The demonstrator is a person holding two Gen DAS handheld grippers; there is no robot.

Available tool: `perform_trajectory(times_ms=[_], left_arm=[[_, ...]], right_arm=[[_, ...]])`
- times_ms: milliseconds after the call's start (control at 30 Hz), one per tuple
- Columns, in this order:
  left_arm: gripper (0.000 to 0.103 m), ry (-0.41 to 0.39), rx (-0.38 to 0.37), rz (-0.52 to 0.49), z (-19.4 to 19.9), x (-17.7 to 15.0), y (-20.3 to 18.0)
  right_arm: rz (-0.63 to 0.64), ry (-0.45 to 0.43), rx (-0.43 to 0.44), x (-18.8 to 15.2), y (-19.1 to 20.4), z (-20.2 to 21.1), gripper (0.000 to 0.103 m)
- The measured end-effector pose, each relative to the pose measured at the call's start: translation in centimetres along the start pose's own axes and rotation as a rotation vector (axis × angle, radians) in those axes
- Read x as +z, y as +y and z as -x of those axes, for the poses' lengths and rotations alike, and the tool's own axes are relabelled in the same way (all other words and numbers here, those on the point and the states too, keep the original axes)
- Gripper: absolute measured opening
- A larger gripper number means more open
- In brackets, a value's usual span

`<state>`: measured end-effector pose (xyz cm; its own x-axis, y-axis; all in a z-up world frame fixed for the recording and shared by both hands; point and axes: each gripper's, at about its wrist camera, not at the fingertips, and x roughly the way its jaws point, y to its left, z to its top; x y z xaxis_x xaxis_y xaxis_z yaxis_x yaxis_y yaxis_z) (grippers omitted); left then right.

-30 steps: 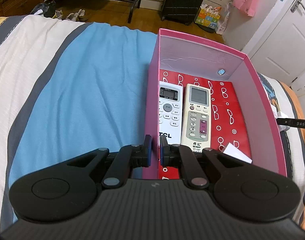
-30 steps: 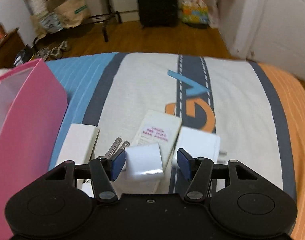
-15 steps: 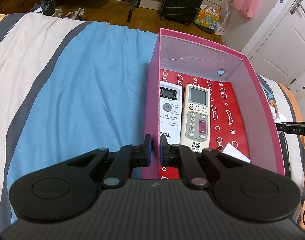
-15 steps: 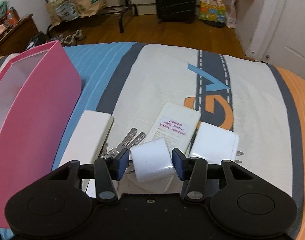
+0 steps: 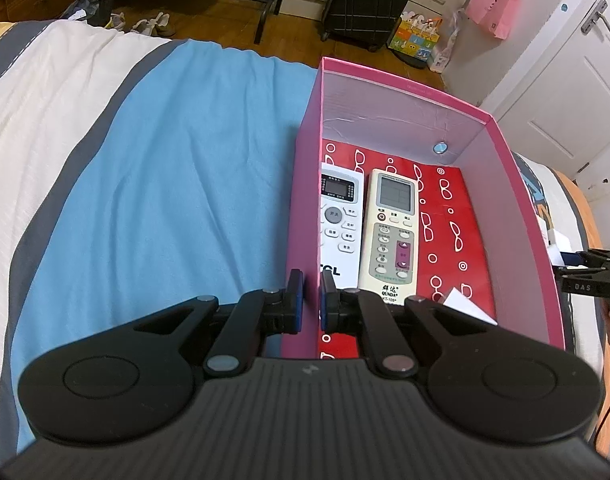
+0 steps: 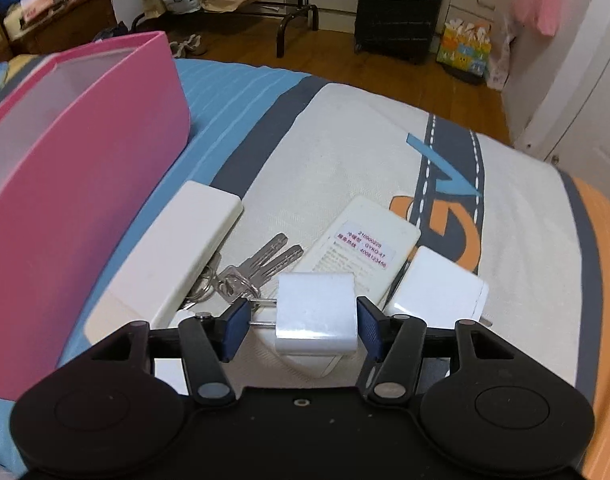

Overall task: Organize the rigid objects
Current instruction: 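Grasp the small white charger cube with the right gripper, then lower the small white charger into the box beside the beige remote and release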

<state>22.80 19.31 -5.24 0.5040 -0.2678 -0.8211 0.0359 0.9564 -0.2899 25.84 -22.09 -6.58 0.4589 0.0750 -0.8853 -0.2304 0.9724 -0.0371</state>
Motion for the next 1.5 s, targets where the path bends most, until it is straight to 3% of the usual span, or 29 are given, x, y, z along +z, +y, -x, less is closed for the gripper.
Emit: perform_trajectory(times_ms=[100, 233, 367, 467, 533, 700, 833, 1000, 1200, 1333, 1433, 1500], left_arm=[[0.007, 0.000, 0.000, 0.000, 0.0, 0.0, 0.0], [0.007, -0.001, -0.002, 0.004, 0.0, 0.0, 0.0], [0.007, -0.006, 0.000, 0.009, 0.0, -0.1, 0.0], [0.007, -0.006, -0.001, 0.012, 0.0, -0.1, 0.0], [0.007, -0.006, -0.003, 0.012, 0.0, -0.1, 0.0], [0.007, -0.010, -0.010, 0.015, 0.2, -0.2, 0.1], [0.006, -0.024, -0.024, 0.013, 0.7, -0.1, 0.4], [0.006, -0.033, -0.020, -0.003, 0.7, -0.2, 0.3], [0.006, -0.034, -0.032, -0.002, 0.8, -0.3, 0.6], [0.006, -0.035, -0.033, -0.003, 0.8, -0.3, 0.6], [0.006, -0.032, -0.037, 0.000, 0.8, -0.3, 0.7], [0.006, -0.032, -0.040, 0.003, 0.8, -0.3, 0.8]], right_arm=[[-0.015, -0.008, -0.026, 0.2, 0.3, 0.2, 0.060], [-0.041, -0.086, -0.019, 0.9, 1.0, 2.6, 0.060], [-0.006, -0.202, 0.055, 2.6, 3.4, 7.2, 0.060], [0.127, -0.304, 0.148, 4.0, 7.3, 10.9, 0.060], [0.200, -0.320, 0.206, 4.8, 10.1, 12.2, 0.060], [0.436, -0.238, 0.306, 6.7, 17.1, 11.1, 0.060], [0.662, -0.123, 0.278, 8.0, 20.9, 8.1, 0.060], [0.688, 0.061, 0.173, 10.2, 22.4, 2.8, 0.060], [0.678, 0.181, 0.114, 11.0, 22.6, -0.9, 0.060], [0.697, 0.198, 0.095, 10.4, 22.5, -1.8, 0.061], [0.698, 0.105, 0.036, 10.1, 22.4, -0.7, 0.074], [0.674, 0.050, 0.049, 10.1, 21.8, 0.7, 0.073]])
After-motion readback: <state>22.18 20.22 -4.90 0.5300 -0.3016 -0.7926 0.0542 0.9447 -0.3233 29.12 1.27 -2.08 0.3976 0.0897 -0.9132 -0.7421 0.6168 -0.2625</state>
